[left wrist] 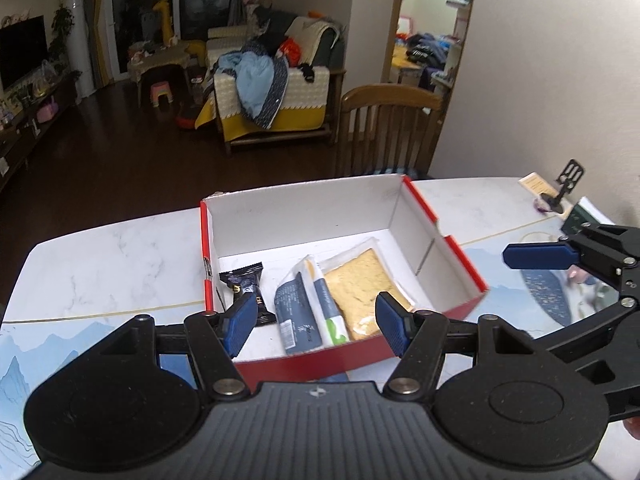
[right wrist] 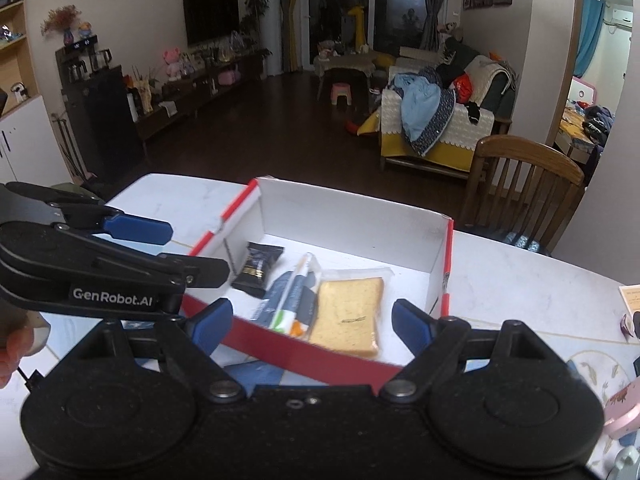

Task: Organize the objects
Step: 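Withdraw both grippers from the box toward the remaining table items, then grasp the pink-white tube pack with the left gripper while the right gripper grasps the tape roller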

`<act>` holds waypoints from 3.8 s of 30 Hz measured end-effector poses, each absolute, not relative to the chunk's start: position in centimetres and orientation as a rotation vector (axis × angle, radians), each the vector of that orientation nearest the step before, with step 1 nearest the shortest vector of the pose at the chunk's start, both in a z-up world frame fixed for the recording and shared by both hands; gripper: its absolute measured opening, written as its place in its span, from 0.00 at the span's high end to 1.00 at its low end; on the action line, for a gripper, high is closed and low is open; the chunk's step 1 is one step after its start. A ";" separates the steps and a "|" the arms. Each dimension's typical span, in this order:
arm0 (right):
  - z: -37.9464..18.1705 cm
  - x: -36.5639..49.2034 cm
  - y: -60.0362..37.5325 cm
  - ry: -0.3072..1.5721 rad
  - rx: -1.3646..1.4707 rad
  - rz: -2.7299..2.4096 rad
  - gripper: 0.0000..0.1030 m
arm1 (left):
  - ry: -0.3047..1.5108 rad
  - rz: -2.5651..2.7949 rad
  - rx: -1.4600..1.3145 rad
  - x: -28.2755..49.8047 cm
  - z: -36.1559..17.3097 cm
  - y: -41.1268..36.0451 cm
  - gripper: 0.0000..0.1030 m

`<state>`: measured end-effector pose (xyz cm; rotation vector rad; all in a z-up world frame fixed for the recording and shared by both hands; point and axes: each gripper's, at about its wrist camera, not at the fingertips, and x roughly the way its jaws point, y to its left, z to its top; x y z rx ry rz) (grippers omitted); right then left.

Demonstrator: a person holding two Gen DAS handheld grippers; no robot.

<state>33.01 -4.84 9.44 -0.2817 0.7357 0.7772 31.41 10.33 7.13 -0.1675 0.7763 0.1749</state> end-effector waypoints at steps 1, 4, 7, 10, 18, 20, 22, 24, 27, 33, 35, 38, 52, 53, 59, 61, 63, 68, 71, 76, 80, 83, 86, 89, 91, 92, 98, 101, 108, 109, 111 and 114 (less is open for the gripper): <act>9.6 32.6 -5.0 0.730 -0.278 0.779 0.16 | 0.770 0.171 -0.166 30.9 7.3 10.2 0.38; 10.1 31.3 -5.5 0.715 -0.270 0.787 0.16 | 0.750 0.153 -0.173 29.6 7.8 9.9 0.38; 10.3 30.1 -6.0 0.709 -0.259 0.792 0.16 | 0.737 0.143 -0.189 28.4 8.1 9.8 0.38; 10.5 28.9 -6.5 0.699 -0.253 0.797 0.15 | 0.728 0.131 -0.204 27.2 8.1 9.6 0.38; 10.4 26.3 -7.7 0.697 -0.243 0.796 0.12 | 0.714 0.107 -0.229 24.4 7.9 8.9 0.38; 10.3 25.8 -8.1 0.696 -0.244 0.795 0.11 | 0.713 0.102 -0.226 23.7 7.6 8.6 0.38; 10.4 25.4 -8.6 0.700 -0.230 0.792 0.09 | 0.714 0.101 -0.225 23.0 7.2 8.4 0.36; 10.3 25.0 -8.9 0.703 -0.213 0.789 0.07 | 0.717 0.101 -0.230 22.4 6.9 8.3 0.27; 10.1 24.2 -9.5 0.698 -0.195 0.780 0.04 | 0.720 0.101 -0.238 21.4 6.4 8.3 0.25; 9.2 22.8 -10.2 0.702 -0.191 0.770 0.01 | 0.737 0.091 -0.256 19.5 4.8 8.2 0.19; 8.6 22.6 -10.3 0.714 -0.188 0.763 0.01 | 0.742 0.091 -0.252 19.0 4.2 8.0 0.18; 7.6 22.1 -10.7 0.738 -0.185 0.748 0.01 | 0.755 0.086 -0.263 18.3 3.2 7.9 0.17; 1.6 21.4 -12.7 0.877 -0.159 0.672 0.01 | 0.824 0.080 -0.328 15.9 -1.8 7.9 0.00; 1.3 21.4 -12.8 0.885 -0.158 0.669 0.01 | 0.829 0.080 -0.333 15.8 -2.2 8.0 0.00; -0.8 21.6 -13.4 0.924 -0.157 0.638 0.01 | 0.836 0.121 -0.327 16.1 -4.3 8.8 0.00; -1.6 21.9 -13.6 0.938 -0.154 0.622 0.01 | 0.842 0.151 -0.316 16.3 -5.1 9.1 0.00; -2.5 22.3 -13.7 0.956 -0.153 0.605 0.01 | 0.846 0.172 -0.314 16.6 -5.7 9.5 0.00; -4.6 23.2 -13.9 1.004 -0.160 0.566 0.01 | 0.865 0.205 -0.339 17.3 -7.1 10.5 0.00; -5.6 23.8 -13.8 1.035 -0.144 0.539 0.03 | 0.867 0.230 -0.348 17.8 -7.8 11.1 0.00; -6.7 24.3 -13.5 1.085 -0.126 0.503 0.07 | 0.881 0.273 -0.301 19.1 -8.9 11.6 0.00; -7.0 24.2 -13.0 1.093 -0.144 0.498 0.10 | 0.892 0.302 -0.267 20.1 -9.7 12.0 0.00; -7.2 24.2 -12.9 1.100 -0.153 0.486 0.14 | 0.896 0.314 -0.241 20.9 -10.1 12.4 0.00; -7.4 24.3 -12.9 1.102 -0.165 0.474 0.18 | 0.907 0.314 -0.208 21.7 -10.5 12.6 0.00; -7.4 24.4 -12.9 1.107 -0.166 0.479 0.19 | 0.911 0.321 -0.200 22.2 -10.7 13.0 0.00; -7.4 24.3 -12.8 1.108 -0.173 0.481 0.20 | 0.912 0.323 -0.185 22.5 -10.8 13.1 0.00; -7.4 24.3 -12.7 1.110 -0.177 0.483 0.21 | 0.912 0.322 -0.174 22.7 -10.9 13.1 0.00; -7.4 23.7 -12.0 1.107 -0.227 0.497 0.24 | 0.923 0.321 -0.105 23.3 -11.4 12.8 0.01; -7.4 23.5 -11.7 1.101 -0.249 0.502 0.27 | 0.924 0.302 -0.095 23.5 -11.5 12.6 0.02; -7.2 23.4 -11.5 1.101 -0.256 0.514 0.37 | 0.923 0.274 -0.085 23.9 -11.5 12.3 0.09; -7.2 23.4 -11.6 1.100 -0.257 0.514 0.39 | 0.922 0.265 -0.091 23.9 -11.5 12.4 0.14; -7.1 23.4 -11.6 1.100 -0.252 0.513 0.42 | 0.922 0.242 -0.116 24.0 -11.4 12.6 0.25; -7.1 23.5 -11.9 1.097 -0.246 0.513 0.48 | 0.923 0.231 -0.124 24.1 -11.2 12.5 0.36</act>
